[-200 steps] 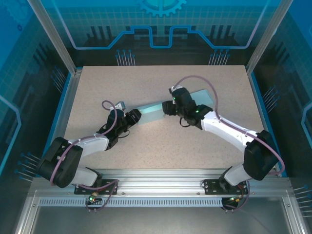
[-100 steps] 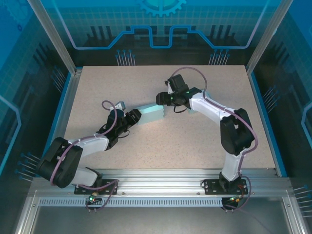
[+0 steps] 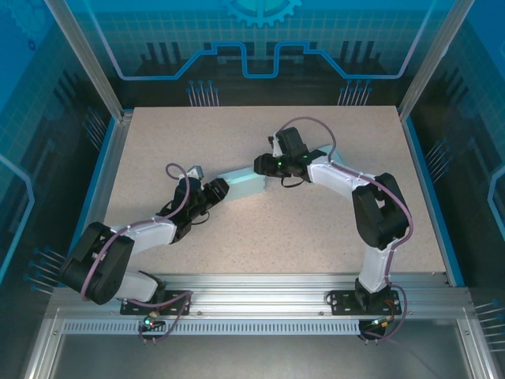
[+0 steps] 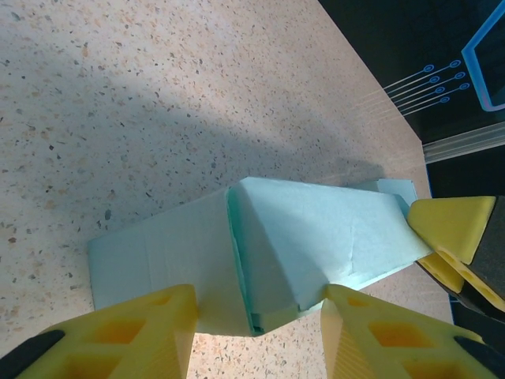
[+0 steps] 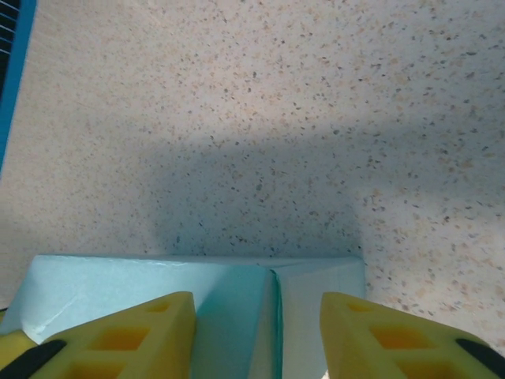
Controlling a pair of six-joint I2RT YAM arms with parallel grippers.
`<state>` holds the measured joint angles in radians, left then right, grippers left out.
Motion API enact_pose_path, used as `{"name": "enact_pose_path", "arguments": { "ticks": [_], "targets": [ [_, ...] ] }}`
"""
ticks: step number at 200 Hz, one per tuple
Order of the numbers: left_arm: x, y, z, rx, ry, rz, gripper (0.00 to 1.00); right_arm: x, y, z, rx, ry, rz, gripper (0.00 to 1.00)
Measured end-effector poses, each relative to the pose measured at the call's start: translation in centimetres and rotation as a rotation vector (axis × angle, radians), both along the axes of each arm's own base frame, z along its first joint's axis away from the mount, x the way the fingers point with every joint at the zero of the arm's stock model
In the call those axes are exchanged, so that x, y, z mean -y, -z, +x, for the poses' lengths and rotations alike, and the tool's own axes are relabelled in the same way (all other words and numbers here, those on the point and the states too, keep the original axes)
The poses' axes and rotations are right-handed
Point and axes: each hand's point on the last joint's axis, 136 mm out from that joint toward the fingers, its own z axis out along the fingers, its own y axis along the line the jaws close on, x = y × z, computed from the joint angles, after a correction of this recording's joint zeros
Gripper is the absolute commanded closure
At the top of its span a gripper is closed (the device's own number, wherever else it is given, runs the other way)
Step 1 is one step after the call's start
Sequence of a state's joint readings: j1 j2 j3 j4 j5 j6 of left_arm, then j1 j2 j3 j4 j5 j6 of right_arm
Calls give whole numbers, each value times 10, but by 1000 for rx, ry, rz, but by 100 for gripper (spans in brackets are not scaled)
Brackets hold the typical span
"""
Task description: Fold the paper box
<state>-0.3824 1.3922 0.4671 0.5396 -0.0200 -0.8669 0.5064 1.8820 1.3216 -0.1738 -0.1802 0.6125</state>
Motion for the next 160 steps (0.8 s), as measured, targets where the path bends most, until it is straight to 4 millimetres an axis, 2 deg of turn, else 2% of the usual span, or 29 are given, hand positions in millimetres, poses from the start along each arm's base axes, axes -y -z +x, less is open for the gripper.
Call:
{"name": "enact_pose_path", "arguments": {
  "ticks": [37, 58, 85, 109, 136, 160],
  "targets": [
    [0, 3, -2, -15, 3, 5, 55, -2, 3, 0, 32, 6, 60, 75],
    [-1, 5, -2, -21, 2, 7, 53, -2, 3, 2, 47, 12, 83, 76],
    [-3, 9, -9, -48, 0, 14, 43, -2, 4, 4, 66, 17, 100, 77],
    [-8, 18, -21, -103, 0, 39, 25, -3, 4, 5, 73, 22, 108, 77],
    [-12, 7, -27, -95, 1, 48, 20, -2, 4, 5, 74, 24, 107, 77],
    [-15, -17, -25, -47, -10, 36, 18, -2, 3, 5, 74, 24, 107, 78]
  ]
}}
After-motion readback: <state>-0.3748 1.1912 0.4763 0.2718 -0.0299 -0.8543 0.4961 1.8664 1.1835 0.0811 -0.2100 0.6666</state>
